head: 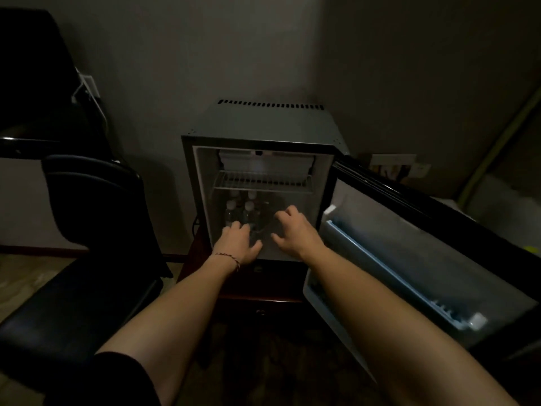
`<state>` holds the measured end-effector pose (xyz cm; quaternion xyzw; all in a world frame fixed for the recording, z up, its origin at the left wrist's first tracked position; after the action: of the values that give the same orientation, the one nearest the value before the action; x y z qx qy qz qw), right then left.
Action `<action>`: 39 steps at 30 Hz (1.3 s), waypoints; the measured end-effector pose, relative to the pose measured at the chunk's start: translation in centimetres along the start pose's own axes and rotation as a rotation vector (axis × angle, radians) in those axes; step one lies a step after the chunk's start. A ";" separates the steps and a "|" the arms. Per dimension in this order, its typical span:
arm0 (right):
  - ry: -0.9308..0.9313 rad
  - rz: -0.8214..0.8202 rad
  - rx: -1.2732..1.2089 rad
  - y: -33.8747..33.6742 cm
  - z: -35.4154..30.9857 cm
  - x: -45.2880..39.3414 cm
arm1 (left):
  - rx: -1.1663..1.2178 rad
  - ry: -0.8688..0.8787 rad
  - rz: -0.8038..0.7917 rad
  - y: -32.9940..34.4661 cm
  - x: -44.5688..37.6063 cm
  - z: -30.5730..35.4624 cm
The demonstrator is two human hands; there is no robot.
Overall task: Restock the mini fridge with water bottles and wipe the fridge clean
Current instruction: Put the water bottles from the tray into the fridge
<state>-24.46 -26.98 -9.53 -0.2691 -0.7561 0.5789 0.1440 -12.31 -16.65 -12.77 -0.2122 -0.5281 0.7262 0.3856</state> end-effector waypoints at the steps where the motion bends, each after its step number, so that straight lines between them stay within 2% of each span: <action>1: 0.013 0.035 0.020 -1.3 0.1 1.2 | -0.008 0.017 0.015 -0.2 1.1 0.6; 4: 0.050 0.153 0.082 -5.2 0.0 5.5 | -0.011 0.049 0.051 -0.7 4.9 2.1; 10: 0.040 0.369 0.337 -11.7 -0.3 16.6 | -0.040 0.121 0.005 0.0 14.0 2.5; 12: 0.117 0.439 0.390 -13.8 0.7 19.9 | -0.054 0.129 0.001 0.5 16.4 2.6; 16: 0.421 0.402 0.467 -16.3 5.4 25.8 | -0.049 0.138 0.016 0.7 19.9 3.5; 18: 0.491 0.348 0.482 -16.7 7.4 28.1 | -0.060 0.141 0.031 0.0 21.2 4.2; 23: 0.458 0.300 0.447 -16.7 7.5 29.3 | -0.061 0.111 0.064 -1.3 23.1 4.9; 26: 0.514 0.318 0.352 -17.7 7.7 30.0 | -0.050 0.089 0.071 -1.2 24.1 4.9; 28: 0.522 0.301 0.397 -18.6 8.2 30.3 | -0.024 0.065 0.103 -1.3 24.9 5.0; 31: 0.451 0.276 0.486 -18.8 7.6 30.6 | -0.030 0.053 0.115 -1.1 26.1 5.0; 35: 0.385 0.343 0.513 -18.2 5.1 30.3 | -0.021 0.038 0.141 -1.1 26.8 4.9; 39: 0.190 0.415 0.520 -16.5 1.4 30.7 | -0.001 0.023 0.170 -1.5 27.0 4.6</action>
<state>-54.13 -13.54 2.95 -0.4243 -0.4955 0.7416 0.1568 -31.68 1.93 -7.11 -0.2647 -0.5042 0.7536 0.3284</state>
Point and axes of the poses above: each hand's wrist, its own x-axis away from the middle knuckle, its own y-axis out of the palm, z = x × y, the point moved 3 cm from there along -x, towards the middle knuckle, and after that the axes turned 2 degrees about x, right-handed, at the moved point
